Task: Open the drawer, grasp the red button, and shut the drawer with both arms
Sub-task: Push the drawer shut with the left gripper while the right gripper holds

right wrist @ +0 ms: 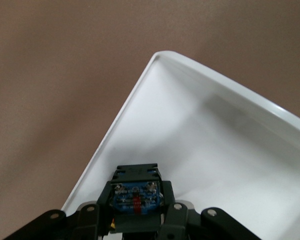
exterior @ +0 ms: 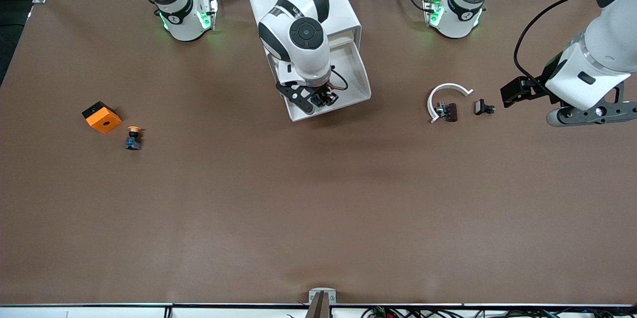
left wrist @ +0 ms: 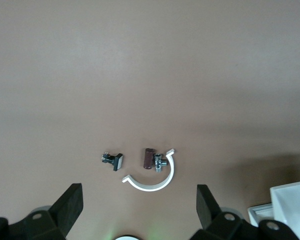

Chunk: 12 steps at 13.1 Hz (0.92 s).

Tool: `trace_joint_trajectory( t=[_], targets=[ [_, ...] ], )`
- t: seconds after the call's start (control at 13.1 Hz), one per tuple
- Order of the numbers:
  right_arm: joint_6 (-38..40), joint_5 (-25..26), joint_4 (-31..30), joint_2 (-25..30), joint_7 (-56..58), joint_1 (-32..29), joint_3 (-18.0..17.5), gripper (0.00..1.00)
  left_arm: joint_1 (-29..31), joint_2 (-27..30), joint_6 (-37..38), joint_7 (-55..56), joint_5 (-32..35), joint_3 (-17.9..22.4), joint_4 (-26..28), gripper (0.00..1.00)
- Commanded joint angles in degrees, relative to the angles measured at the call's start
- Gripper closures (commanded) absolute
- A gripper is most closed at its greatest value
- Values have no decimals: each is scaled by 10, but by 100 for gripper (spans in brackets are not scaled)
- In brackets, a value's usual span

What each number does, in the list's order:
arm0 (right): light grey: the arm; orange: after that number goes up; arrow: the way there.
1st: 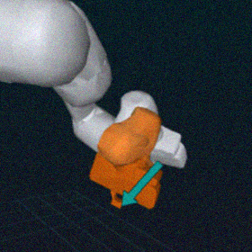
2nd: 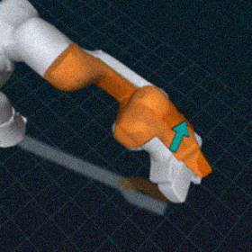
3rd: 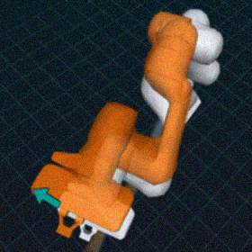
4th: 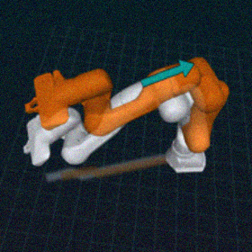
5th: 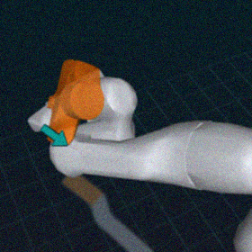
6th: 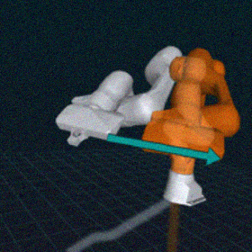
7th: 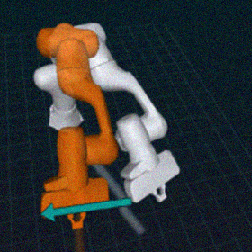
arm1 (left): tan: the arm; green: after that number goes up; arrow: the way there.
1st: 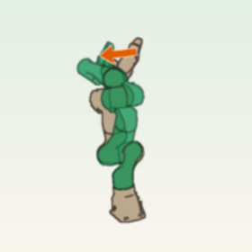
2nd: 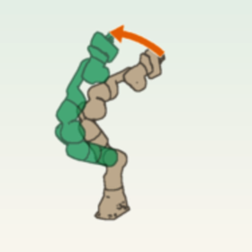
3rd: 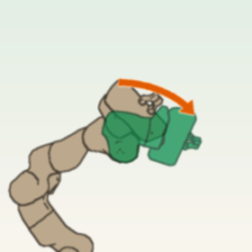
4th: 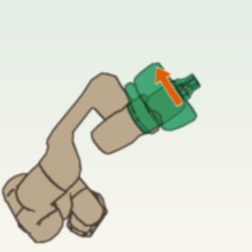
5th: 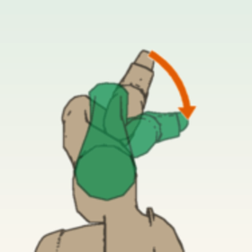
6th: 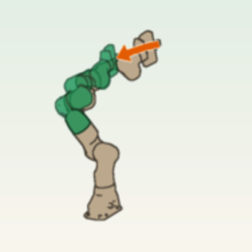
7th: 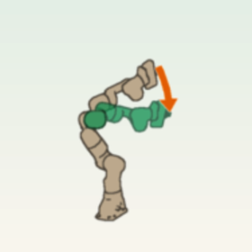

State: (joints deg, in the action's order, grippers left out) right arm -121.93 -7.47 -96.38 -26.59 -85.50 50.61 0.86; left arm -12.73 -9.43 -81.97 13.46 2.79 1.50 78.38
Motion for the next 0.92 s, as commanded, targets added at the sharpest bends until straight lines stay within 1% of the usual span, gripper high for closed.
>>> trace_joint_trajectory(
  t=[0.0, 0.15, 0.23, 0.31, 0.38, 0.54, 0.61, 0.77, 0.84],
  targets=[
    [6, 7, 14, -10, 19, 3, 2, 100, 2, 48, -89, -9, 12, -14, 111, 0],
    [6, 5, 22, -10, 18, 1, 2, 100, 0, 55, -164, -8, 10, -37, 177, 0],
    [12, 2, 30, -10, 17, -2, 2, 100, -2, 54, -214, -5, 10, -47, 213, 0],
    [13, -1, 41, -10, 17, -6, 2, 100, -4, 48, -259, 4, 9, -56, 238, 0],
    [31, -2, 52, -9, 17, -9, 3, 100, -4, 33, -294, 12, 9, -68, 255, 0],
    [114, -3, 109, -9, 21, -33, 2, 100, -5, 1, -366, 33, 9, -97, 284, 0],
    [153, -3, 134, -8, 37, -50, 2, 100, -5, -11, -404, 65, 9, -116, 297, 0],
    [229, -9, 166, 0, 124, -92, 1, 100, -21, -58, -451, 134, 10, -142, 294, 0],
    [262, -14, 172, 14, 190, -117, 1, 100, -41, -79, -478, 179, 13, -143, 290, 0]
  ],
)
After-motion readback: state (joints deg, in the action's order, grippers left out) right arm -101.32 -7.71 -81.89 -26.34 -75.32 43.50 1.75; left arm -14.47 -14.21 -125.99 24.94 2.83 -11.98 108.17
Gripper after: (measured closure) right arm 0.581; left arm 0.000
